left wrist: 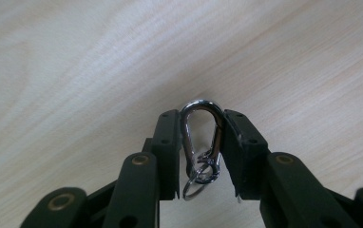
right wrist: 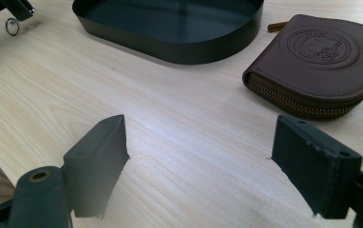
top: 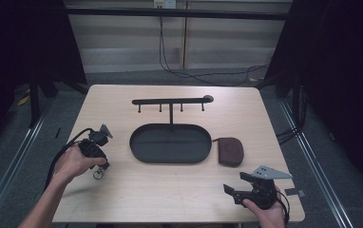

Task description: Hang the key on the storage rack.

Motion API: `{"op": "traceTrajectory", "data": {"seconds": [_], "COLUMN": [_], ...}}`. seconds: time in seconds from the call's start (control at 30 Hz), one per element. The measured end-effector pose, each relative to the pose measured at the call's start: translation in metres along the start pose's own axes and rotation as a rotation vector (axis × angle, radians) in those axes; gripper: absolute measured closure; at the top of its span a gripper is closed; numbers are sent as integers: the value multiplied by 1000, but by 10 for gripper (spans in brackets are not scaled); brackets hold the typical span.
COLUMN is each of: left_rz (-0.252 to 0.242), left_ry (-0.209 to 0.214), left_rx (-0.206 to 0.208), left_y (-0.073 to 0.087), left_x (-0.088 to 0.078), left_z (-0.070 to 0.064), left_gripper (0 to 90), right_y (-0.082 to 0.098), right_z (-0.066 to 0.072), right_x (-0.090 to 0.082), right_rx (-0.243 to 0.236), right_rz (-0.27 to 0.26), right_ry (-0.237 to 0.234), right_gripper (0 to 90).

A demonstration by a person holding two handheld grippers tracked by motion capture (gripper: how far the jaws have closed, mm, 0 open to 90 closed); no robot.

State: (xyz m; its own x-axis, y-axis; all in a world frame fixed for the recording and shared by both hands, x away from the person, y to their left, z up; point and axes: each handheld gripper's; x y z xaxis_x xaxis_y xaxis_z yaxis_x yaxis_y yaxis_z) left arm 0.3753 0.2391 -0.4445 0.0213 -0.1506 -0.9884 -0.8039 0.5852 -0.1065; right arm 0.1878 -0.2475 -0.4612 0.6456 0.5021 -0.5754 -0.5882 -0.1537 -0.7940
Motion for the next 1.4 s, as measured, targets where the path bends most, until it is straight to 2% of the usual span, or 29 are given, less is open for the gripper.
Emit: {"op": "traceTrajectory", "data": {"seconds": [0.07, 0.1, 0.2, 0.3, 0.43, 0.53, 0.8, 1.0, 1.13, 1.4], "left_rz": [-4, -5, -23, -49, -60, -72, -108, -98, -98, -71], "left_ry": [5, 25, 18, 30, 35, 38, 41, 40, 38, 30], "left_rx": [0, 3, -5, -8, 1, -11, 5, 18, 13, 40], "left_y": [1, 2, 3, 4, 5, 5, 7, 6, 4, -4], "left_x": [-2, -7, -12, -21, -31, -36, -57, -63, -67, -80], "left_z": [0, 1, 1, 2, 3, 1, 0, -2, -5, -14], "left_gripper": [682, 682, 682, 682, 682, 682, 682, 682, 682, 681], "right_y": [0, 0, 0, 0, 0, 0, 0, 0, 0, 0], "right_z": [0, 0, 0, 0, -1, -1, -1, -1, -1, -1], "right_x": [0, 0, 0, 0, 0, 0, 0, 1, 0, 0], "right_rx": [-2, 1, 1, 2, 1, 3, 4, 3, 5, 5], "right_rz": [0, -2, -1, -2, -1, -1, -1, 4, 2, 4], "right_ry": [0, 0, -2, -1, -1, -1, 0, -1, -1, -1], "right_gripper": [186, 186, 186, 186, 186, 186, 186, 186, 186, 186]}}
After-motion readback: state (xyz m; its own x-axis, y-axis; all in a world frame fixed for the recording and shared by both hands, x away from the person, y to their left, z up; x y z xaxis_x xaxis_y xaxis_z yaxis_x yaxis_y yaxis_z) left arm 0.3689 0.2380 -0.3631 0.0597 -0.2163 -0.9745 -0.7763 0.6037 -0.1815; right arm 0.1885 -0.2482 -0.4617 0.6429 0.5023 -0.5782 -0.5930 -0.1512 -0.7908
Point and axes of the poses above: each handheld gripper's, and its own axes: x roughly forward along the jaws, y roughly out of its underside, z roughly to its left, and after that the axes turned 1 degree about -z, right-handed
